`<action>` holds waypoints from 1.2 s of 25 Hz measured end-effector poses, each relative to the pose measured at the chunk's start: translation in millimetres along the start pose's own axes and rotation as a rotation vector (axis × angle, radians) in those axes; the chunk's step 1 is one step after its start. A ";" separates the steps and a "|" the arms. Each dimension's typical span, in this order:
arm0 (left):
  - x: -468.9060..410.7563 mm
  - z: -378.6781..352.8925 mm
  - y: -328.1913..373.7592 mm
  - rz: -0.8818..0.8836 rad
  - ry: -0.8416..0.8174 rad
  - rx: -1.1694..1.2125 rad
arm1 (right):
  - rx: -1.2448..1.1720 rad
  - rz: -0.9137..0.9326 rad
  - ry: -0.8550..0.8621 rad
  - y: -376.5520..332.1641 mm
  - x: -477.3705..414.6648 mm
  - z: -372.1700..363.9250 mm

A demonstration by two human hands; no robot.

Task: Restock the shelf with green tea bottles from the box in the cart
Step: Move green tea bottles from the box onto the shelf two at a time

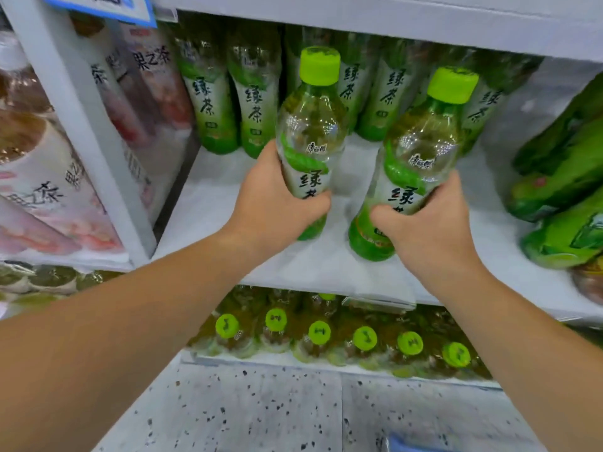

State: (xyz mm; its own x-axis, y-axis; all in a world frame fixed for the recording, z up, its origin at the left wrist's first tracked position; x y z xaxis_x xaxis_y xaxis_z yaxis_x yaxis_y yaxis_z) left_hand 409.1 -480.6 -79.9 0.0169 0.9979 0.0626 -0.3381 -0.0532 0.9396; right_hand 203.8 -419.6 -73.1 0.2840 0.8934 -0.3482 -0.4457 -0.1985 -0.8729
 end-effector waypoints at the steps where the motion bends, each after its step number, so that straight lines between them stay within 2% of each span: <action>1: -2.1 -1.8 -0.9 -0.022 0.017 0.019 | -0.018 0.014 0.000 1.8 -1.0 -3.2; 6: -4.6 -5.5 -8.5 -0.062 -0.035 0.091 | -0.078 0.087 -0.049 11.4 -1.1 -6.4; 9: -1.8 -5.3 -21.0 0.018 -0.088 -0.010 | -0.060 0.047 -0.121 23.4 7.1 -6.5; 13: 3.1 4.0 -39.1 0.061 0.007 -0.159 | 0.102 0.004 -0.187 34.0 28.2 -3.0; 16: -4.3 1.9 -42.8 0.084 0.052 -0.131 | 0.174 0.054 -0.166 39.4 18.7 -3.5; 18: -14.7 0.3 -41.5 0.109 0.103 -0.088 | 0.164 0.081 -0.155 45.0 6.0 -9.6; 25: -50.9 -8.7 -23.4 -0.005 0.251 -0.277 | 0.115 0.087 -0.085 64.0 -48.5 -33.2; 30: -67.5 -11.6 -24.7 0.027 0.325 -0.263 | 0.031 0.108 -0.031 71.1 -65.6 -45.8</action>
State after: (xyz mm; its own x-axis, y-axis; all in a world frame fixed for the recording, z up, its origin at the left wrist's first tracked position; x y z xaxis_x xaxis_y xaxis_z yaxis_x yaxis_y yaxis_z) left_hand 405.5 -546.2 -111.2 -0.2792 0.9582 -0.0630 -0.5640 -0.1105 0.8184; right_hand 192.4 -510.8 -127.9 0.2074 0.8796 -0.4282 -0.4988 -0.2815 -0.8197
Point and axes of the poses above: each hand's wrist, its own x-axis away from the middle knuckle, its own z-axis out of the back of the hand, y = z × x, the point moved 6 cm from there along -x, towards the middle knuckle, and after that the axes turned 15 degrees about z, right-handed, at the moved point
